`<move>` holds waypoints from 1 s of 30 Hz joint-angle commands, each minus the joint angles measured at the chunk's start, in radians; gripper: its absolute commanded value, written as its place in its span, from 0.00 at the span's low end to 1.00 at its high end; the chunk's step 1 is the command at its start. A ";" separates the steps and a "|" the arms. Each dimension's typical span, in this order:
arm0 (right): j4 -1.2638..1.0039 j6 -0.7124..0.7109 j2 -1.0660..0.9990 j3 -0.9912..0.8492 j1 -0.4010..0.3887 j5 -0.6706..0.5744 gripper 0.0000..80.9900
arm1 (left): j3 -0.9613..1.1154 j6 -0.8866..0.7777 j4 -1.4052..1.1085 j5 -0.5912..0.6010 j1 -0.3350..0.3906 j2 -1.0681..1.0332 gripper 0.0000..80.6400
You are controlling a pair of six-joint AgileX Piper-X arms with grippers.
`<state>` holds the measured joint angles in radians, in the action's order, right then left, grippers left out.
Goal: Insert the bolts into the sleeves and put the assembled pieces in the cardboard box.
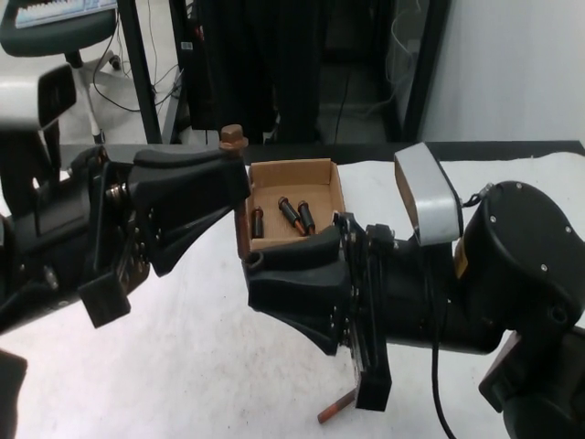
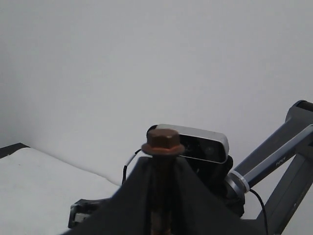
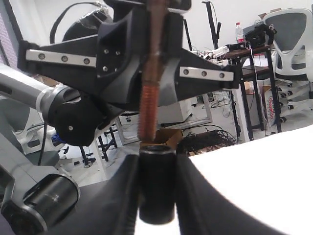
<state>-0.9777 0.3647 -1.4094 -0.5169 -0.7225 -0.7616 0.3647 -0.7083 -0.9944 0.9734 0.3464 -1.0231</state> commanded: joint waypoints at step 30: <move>0.085 -0.029 0.011 -0.046 0.004 -0.041 0.01 | 0.006 0.034 -0.013 -0.014 -0.007 0.003 0.00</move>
<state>-0.8967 0.3556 -1.4094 -0.5542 -0.7225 -0.7845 0.3673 -0.6689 -0.9867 0.9632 0.3412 -1.0231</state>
